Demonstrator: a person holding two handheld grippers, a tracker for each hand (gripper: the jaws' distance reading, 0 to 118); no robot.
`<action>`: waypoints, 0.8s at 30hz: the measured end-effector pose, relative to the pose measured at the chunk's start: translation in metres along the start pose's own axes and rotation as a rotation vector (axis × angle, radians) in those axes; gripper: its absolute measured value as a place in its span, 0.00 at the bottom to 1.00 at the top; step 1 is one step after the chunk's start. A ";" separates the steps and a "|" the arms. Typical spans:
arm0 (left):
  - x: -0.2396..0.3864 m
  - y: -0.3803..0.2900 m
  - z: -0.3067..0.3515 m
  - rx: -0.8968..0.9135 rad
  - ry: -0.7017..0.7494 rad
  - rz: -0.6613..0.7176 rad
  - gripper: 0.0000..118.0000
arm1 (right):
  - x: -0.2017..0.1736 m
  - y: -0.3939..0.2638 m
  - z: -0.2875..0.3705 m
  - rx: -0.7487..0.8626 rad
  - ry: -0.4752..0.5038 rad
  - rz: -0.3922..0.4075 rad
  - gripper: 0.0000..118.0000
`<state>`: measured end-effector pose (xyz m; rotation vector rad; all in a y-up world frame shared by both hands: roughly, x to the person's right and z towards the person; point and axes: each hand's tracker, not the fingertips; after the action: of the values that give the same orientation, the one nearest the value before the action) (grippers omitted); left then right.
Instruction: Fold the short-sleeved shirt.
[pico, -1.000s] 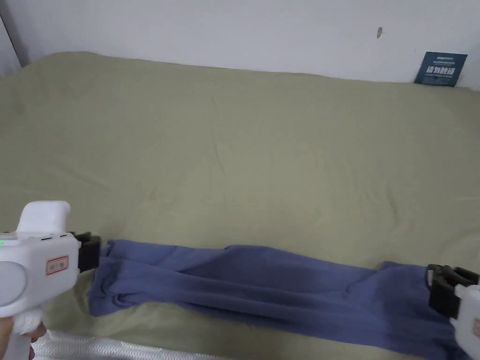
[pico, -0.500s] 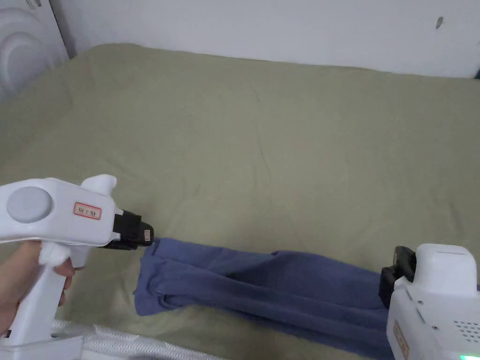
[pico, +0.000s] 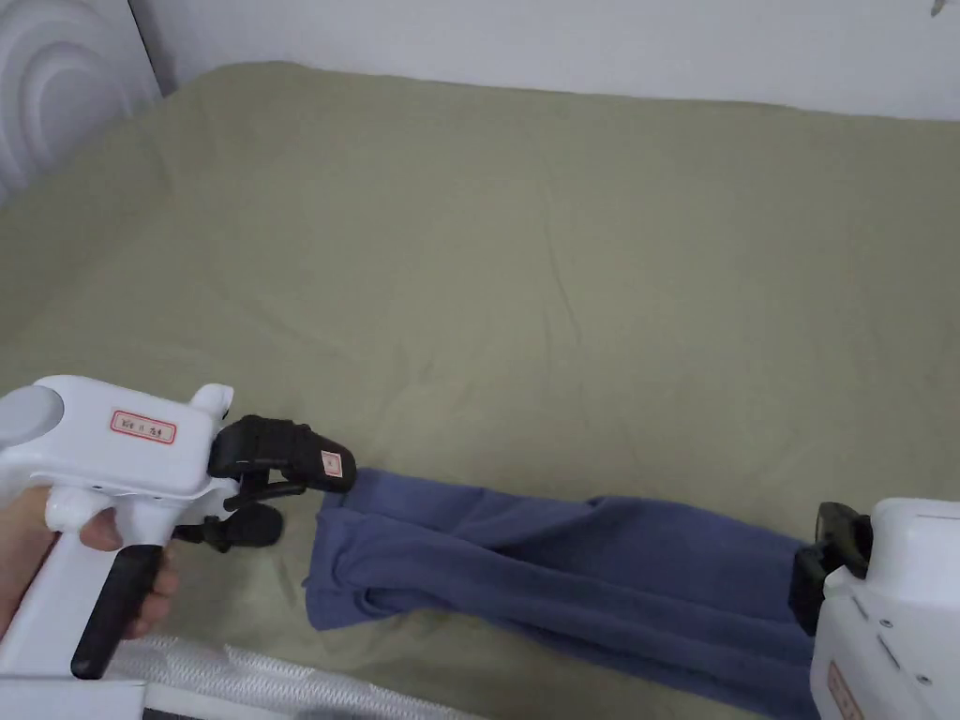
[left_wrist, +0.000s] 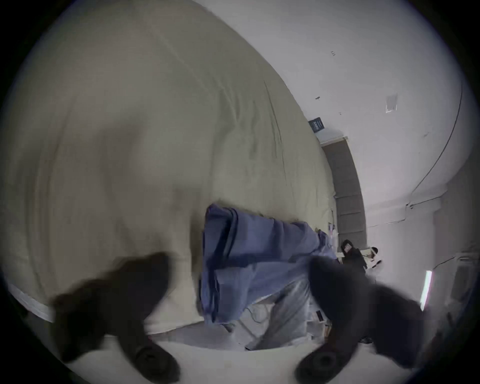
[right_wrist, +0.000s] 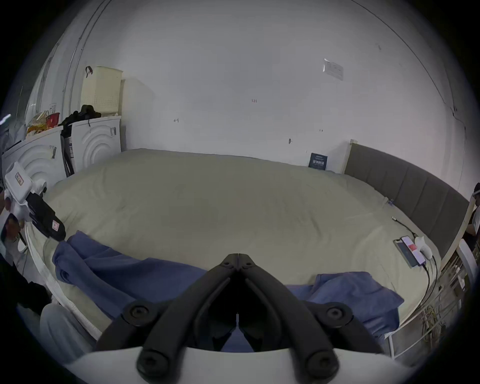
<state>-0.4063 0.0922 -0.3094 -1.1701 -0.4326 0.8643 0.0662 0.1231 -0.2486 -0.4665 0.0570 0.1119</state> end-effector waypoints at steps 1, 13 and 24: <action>-0.002 0.002 0.000 0.007 -0.004 0.001 1.00 | 0.000 0.000 -0.001 -0.007 0.006 -0.002 0.00; 0.011 0.000 -0.041 -0.057 -0.033 -0.054 0.81 | 0.000 0.006 -0.004 0.006 0.008 -0.002 0.00; 0.029 -0.006 -0.002 0.096 0.075 -0.038 0.05 | 0.018 0.023 0.006 0.035 0.014 -0.007 0.00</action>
<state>-0.3849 0.1121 -0.3085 -1.0985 -0.3476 0.7969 0.0815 0.1474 -0.2549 -0.4324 0.0710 0.1012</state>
